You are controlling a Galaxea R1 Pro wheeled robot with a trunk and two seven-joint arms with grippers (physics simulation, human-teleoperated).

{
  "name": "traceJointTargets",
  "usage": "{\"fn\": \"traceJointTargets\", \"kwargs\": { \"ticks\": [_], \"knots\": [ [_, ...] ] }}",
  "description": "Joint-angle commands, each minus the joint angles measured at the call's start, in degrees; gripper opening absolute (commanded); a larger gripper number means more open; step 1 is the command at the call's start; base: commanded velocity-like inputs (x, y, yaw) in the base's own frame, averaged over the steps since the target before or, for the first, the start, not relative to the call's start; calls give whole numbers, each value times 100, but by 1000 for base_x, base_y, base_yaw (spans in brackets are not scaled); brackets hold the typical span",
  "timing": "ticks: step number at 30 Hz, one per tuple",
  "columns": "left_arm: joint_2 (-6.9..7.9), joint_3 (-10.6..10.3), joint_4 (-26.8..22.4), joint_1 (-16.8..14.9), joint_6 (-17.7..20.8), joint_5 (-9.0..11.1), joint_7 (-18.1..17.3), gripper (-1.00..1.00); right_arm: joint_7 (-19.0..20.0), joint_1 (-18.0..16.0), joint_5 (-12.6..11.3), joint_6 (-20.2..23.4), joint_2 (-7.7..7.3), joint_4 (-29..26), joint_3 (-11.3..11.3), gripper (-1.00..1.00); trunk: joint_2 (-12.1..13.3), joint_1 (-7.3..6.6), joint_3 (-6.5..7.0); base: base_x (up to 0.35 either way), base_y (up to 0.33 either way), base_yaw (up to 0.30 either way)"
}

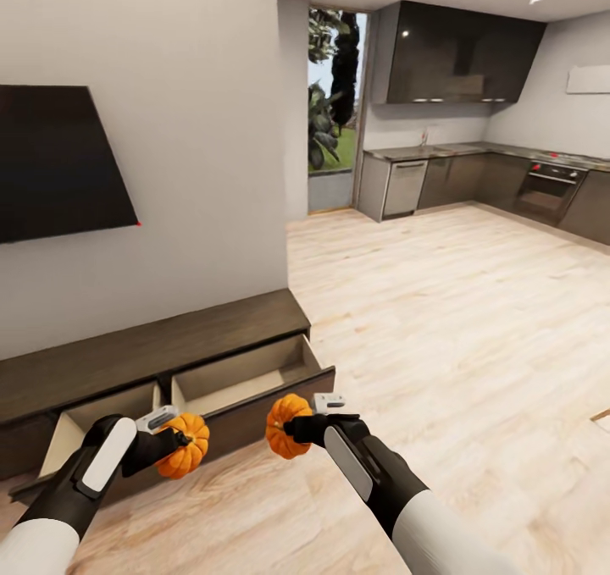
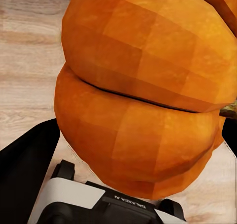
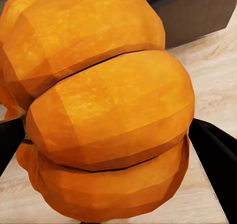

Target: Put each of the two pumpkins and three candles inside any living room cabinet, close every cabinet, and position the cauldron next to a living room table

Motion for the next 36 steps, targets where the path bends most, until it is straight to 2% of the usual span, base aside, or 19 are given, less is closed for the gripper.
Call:
{"fn": "traceJointTargets", "kwargs": {
  "ticks": [1, 7, 36],
  "knots": [
    [-2, 0, -1, -1, 1, -11, 13, -100, 3, -1, -1, -2, 0, -1, -1, -100, 0, 0, -9, 262, -208, 116],
    [-5, 10, -1, -1, 2, -11, 13, -100, 3, -1, -1, -4, 0, 4, -1, -100, 0, 0, -62, 129, -114, 115],
    [-5, 3, -1, -1, 9, -11, 11, -100, 11, -1, 11, -8, 0, -2, 12, -100, 0, 0, -317, 2, -2, 115]
  ]
}}
